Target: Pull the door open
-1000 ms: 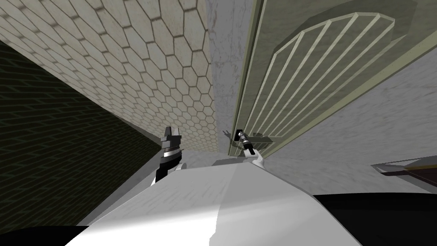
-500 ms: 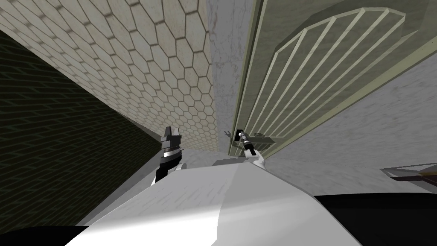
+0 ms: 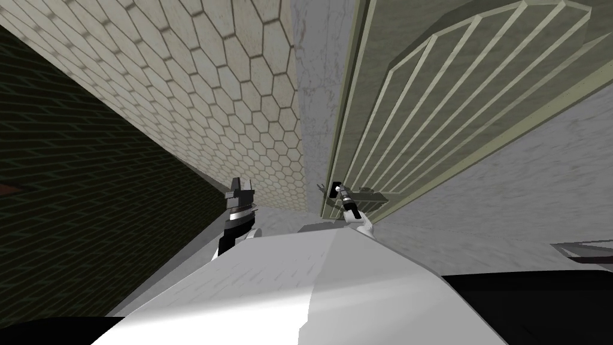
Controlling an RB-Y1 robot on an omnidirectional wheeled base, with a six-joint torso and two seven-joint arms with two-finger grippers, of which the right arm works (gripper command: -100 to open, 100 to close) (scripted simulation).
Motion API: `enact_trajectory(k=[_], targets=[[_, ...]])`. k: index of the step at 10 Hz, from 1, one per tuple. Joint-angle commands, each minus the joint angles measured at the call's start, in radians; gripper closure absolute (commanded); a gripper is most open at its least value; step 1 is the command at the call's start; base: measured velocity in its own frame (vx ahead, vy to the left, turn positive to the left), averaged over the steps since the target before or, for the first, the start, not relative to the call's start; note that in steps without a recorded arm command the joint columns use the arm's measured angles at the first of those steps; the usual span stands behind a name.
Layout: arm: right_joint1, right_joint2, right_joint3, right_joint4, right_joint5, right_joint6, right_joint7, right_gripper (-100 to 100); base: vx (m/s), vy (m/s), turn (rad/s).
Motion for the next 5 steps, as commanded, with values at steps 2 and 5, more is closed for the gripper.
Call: enact_trajectory(k=[2, 5], targets=[[0.006, -0.002, 0.03, -0.013, -0.05, -0.003, -0.068, 100, -0.038, -0.017, 0.062], [0.018, -0.018, 0.045, -0.021, -0.121, -0.008, -0.138, 100, -0.034, -0.015, 0.074]])
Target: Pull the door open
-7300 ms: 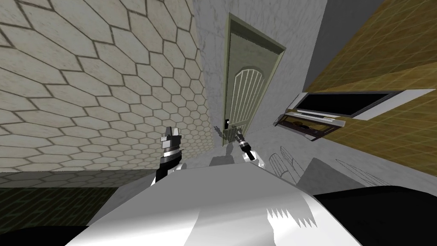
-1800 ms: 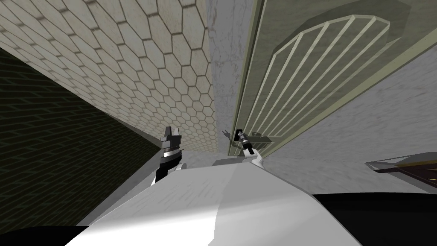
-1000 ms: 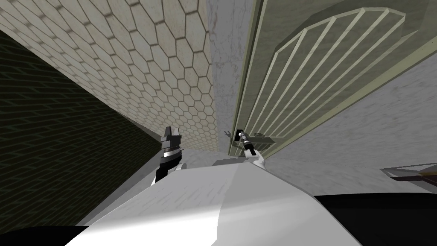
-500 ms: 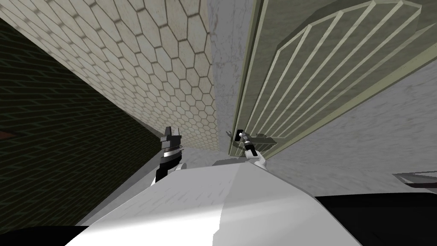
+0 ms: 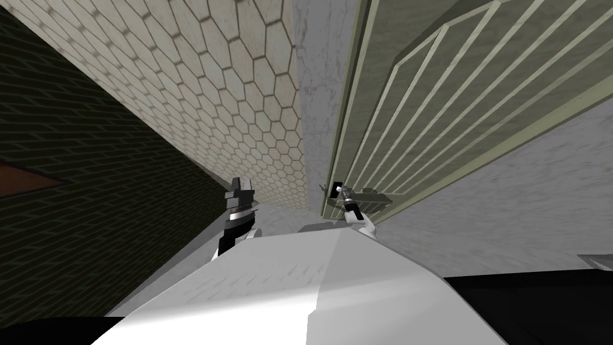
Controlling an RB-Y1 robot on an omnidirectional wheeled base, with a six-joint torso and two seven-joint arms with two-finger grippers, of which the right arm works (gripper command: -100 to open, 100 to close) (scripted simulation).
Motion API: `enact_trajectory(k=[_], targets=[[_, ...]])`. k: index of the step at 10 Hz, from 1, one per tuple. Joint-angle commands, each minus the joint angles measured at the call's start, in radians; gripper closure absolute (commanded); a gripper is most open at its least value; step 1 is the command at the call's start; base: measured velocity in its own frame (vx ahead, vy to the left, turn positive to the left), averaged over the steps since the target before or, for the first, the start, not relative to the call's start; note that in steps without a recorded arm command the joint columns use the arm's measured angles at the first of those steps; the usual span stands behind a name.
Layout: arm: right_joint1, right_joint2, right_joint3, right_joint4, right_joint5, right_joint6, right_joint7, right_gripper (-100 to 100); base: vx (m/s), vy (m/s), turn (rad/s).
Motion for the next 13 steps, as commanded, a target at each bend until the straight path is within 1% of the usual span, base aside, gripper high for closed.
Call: enact_trajectory(k=[1, 2, 3, 4, 5, 6, 8, 9, 10, 11, 12, 13], targets=[[-0.007, 0.007, 0.025, -0.003, -0.019, -0.008, -0.04, 100, -0.05, -0.019, 0.043], [-0.001, -0.002, 0.033, -0.007, -0.055, -0.01, -0.072, 100, -0.046, -0.018, 0.059], [-0.001, -0.002, 0.033, -0.007, -0.055, -0.01, -0.081, 100, -0.033, -0.013, 0.052], [0.006, -0.01, 0.04, -0.011, -0.09, -0.013, -0.121, 100, -0.03, -0.008, 0.08], [0.012, -0.018, 0.047, -0.015, -0.126, -0.015, -0.148, 100, -0.05, -0.029, 0.132], [0.012, -0.018, 0.047, -0.015, -0.126, -0.015, -0.164, 100, -0.039, -0.026, 0.048], [0.025, -0.035, 0.062, -0.023, -0.198, -0.02, -0.229, 100, -0.048, -0.017, 0.089], [0.025, -0.035, 0.062, -0.023, -0.198, -0.02, -0.247, 100, -0.052, -0.024, 0.073], [0.031, -0.043, 0.069, -0.027, -0.233, -0.023, -0.284, 100, -0.047, -0.025, 0.059], [0.031, -0.043, 0.069, -0.027, -0.233, -0.023, -0.289, 100, -0.027, -0.011, 0.034], [0.037, -0.051, 0.076, -0.031, -0.269, -0.025, -0.328, 100, -0.035, -0.005, 0.047], [0.044, -0.059, 0.083, -0.036, -0.304, -0.027, -0.353, 100, -0.058, -0.013, 0.143]])
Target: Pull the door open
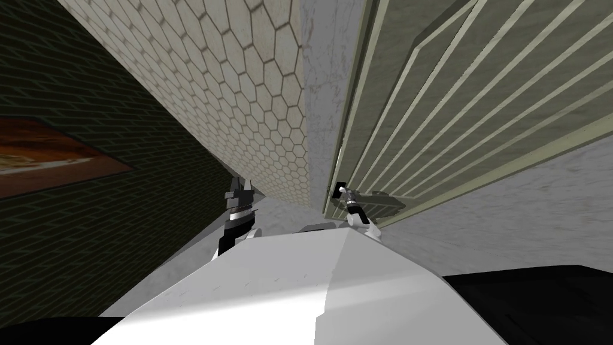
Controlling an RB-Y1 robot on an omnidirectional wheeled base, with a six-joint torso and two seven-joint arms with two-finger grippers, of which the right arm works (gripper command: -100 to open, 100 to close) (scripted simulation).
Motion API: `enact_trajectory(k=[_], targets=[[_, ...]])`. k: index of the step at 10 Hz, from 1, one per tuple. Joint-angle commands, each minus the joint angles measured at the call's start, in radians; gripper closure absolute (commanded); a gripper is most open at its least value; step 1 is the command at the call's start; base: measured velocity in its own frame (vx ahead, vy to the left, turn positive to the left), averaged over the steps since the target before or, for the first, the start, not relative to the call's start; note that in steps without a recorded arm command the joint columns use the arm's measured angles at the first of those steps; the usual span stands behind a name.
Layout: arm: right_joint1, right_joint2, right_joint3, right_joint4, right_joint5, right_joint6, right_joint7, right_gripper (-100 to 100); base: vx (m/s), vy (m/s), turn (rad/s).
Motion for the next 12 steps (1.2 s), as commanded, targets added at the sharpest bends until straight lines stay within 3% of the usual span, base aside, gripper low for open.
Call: enact_trajectory(k=[1, 2, 7, 8, 10, 11, 12], targets=[[-0.015, 0.005, 0.021, -0.011, -0.017, -0.013, -0.039, 100, -0.046, -0.021, 0.056], [0.006, 0.014, 0.009, -0.009, -0.053, -0.001, -0.064, -100, -0.051, -0.055, 0.032], [0.034, 0.062, 0.021, -0.059, -0.176, -0.001, -0.187, -100, -0.105, -0.04, 0.07], [0.034, 0.062, 0.021, -0.059, -0.176, -0.001, -0.194, -100, -0.044, -0.018, 0.051], [0.049, 0.086, 0.028, -0.084, -0.238, 0.0, -0.256, -100, -0.052, 0.006, 0.141], [0.049, 0.086, 0.028, -0.084, -0.238, 0.0, -0.26, -100, -0.052, 0.015, 0.061], [0.056, 0.099, 0.031, -0.097, -0.27, 0.0, -0.294, -100, -0.064, 0.011, 0.054]])
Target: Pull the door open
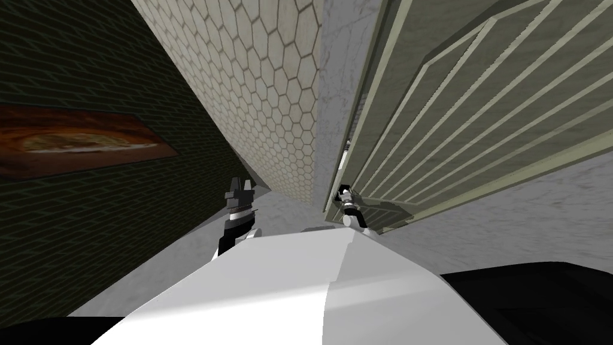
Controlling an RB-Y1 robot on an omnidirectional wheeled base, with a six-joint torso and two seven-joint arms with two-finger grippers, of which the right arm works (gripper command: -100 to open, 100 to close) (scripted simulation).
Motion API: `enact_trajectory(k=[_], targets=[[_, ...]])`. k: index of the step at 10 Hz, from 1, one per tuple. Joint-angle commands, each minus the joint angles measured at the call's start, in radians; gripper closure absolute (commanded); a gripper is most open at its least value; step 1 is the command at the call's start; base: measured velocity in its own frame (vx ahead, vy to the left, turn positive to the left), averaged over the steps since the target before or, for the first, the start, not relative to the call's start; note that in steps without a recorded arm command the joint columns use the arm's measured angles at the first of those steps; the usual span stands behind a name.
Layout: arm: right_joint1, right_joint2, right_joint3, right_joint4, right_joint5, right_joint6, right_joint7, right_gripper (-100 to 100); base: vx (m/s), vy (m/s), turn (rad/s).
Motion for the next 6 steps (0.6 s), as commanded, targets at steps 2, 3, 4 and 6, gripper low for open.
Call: enact_trajectory(k=[2, 3, 4, 6], targets=[[0.019, 0.032, 0.008, -0.033, -0.079, 0.001, -0.079, -100, -0.09, -0.026, 0.113], [0.019, 0.032, 0.008, -0.033, -0.08, 0.001, -0.088, -100, -0.066, -0.039, 0.029], [0.026, 0.044, 0.011, -0.046, -0.111, 0.001, -0.121, -100, -0.067, -0.032, 0.058], [0.04, 0.067, 0.017, -0.069, -0.169, 0.001, -0.177, -100, -0.093, -0.015, 0.104]])
